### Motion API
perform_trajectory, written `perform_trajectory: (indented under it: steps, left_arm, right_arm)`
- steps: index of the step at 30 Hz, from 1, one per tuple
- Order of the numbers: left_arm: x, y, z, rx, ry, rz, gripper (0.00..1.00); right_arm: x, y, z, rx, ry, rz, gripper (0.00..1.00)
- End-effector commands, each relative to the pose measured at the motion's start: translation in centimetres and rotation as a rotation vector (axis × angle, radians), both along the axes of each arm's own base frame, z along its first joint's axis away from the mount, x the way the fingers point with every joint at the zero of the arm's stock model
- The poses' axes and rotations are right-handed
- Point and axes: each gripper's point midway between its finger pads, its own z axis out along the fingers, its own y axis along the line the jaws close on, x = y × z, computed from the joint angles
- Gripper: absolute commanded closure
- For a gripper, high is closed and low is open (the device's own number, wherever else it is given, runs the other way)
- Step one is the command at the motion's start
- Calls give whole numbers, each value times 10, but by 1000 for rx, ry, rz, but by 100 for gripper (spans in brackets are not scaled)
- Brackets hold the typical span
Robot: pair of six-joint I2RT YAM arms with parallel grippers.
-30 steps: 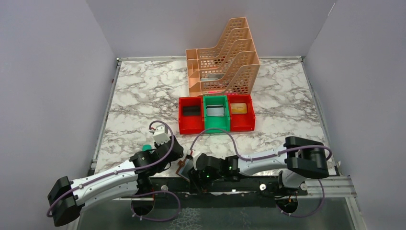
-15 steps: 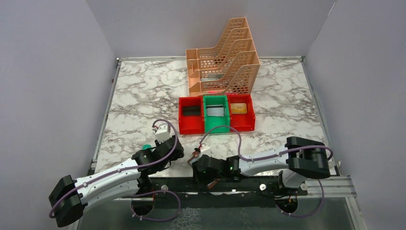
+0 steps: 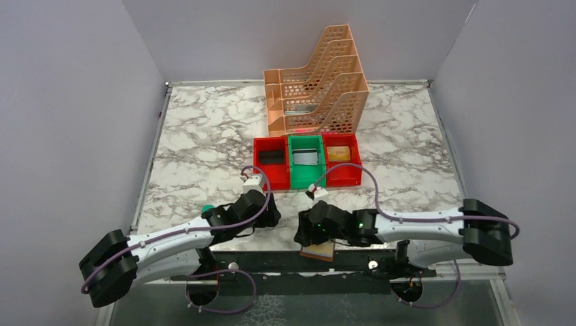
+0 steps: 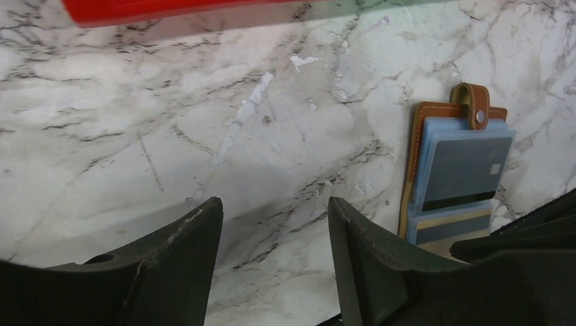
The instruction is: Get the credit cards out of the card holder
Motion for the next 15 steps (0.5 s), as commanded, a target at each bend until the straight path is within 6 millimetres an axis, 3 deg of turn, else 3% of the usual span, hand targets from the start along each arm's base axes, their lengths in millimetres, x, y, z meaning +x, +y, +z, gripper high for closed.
perform_trajectory:
  steps: [1, 5, 8, 15]
  left_arm:
    - [0, -41, 24, -124, -19, -143, 38]
    - [-7, -60, 25, -180, 7, -213, 38]
    - [-10, -71, 28, -213, 14, -264, 39]
    - [-22, -88, 28, -253, 50, -370, 44]
  right_arm:
    - [14, -48, 13, -48, -61, -175, 42]
    - [38, -111, 15, -175, -138, -442, 32]
    - [32, -136, 11, -217, -95, -514, 29]
    - [2, -122, -17, -85, 57, -417, 29]
